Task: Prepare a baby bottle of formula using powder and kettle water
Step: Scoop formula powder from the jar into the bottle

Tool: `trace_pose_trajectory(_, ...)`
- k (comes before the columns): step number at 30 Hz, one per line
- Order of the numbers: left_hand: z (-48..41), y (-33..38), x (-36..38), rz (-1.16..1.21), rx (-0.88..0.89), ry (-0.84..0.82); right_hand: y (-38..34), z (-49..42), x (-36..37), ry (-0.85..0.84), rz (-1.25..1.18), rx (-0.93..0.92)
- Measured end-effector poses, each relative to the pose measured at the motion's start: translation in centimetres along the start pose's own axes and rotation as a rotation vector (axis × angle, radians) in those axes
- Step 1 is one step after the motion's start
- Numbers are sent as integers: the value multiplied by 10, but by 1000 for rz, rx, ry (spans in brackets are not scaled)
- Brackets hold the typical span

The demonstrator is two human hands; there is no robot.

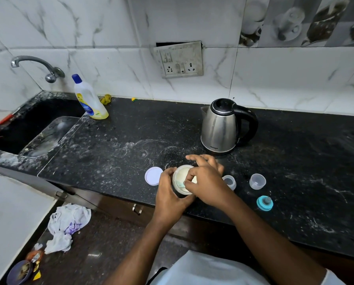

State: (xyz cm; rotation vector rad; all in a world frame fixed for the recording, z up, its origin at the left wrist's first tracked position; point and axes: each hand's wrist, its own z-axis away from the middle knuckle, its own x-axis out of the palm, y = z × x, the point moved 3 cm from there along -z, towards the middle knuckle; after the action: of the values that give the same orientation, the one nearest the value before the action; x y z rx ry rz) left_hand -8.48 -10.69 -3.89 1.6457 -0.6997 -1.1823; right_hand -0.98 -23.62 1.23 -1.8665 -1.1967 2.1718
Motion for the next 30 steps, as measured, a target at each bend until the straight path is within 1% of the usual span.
trace_pose_trajectory(3, 0, 0, 0, 6, 1, 2, 4, -2, -3, 50, -59, 32)
trace_pose_trajectory(5, -1, 0, -1, -8, 9, 2, 5, -3, -3, 78, -10, 25)
trace_pose_trajectory(7, -1, 0, -1, -26, 11, -2, 7, -4, 2, 60, 38, 17)
trace_pose_trajectory(10, -4, -2, -1, -49, -1, 0, 9, -5, 6, 21, -23, 44)
trace_pose_trajectory(13, -8, -7, -1, -76, -1, 13, 19, -8, 6, -20, -199, 122)
trace_pose_trajectory(18, -14, -17, -5, -121, 1, 35, 36, -14, 1, 25, -643, 240)
trace_pose_trajectory(20, -15, -18, -6, -123, 1, 37, 38, -13, -3, 23, -747, 282)
trace_pose_trajectory(24, -18, -19, -6, -106, 6, 39, 41, -10, -14, 45, -783, 318)
trace_pose_trajectory(28, -20, -19, -6, -122, 13, 21, 47, -12, -16, 99, -626, 356)
trace_pose_trajectory(30, -20, -18, -4, -125, 18, 17, 51, -12, -14, 99, -629, 376)
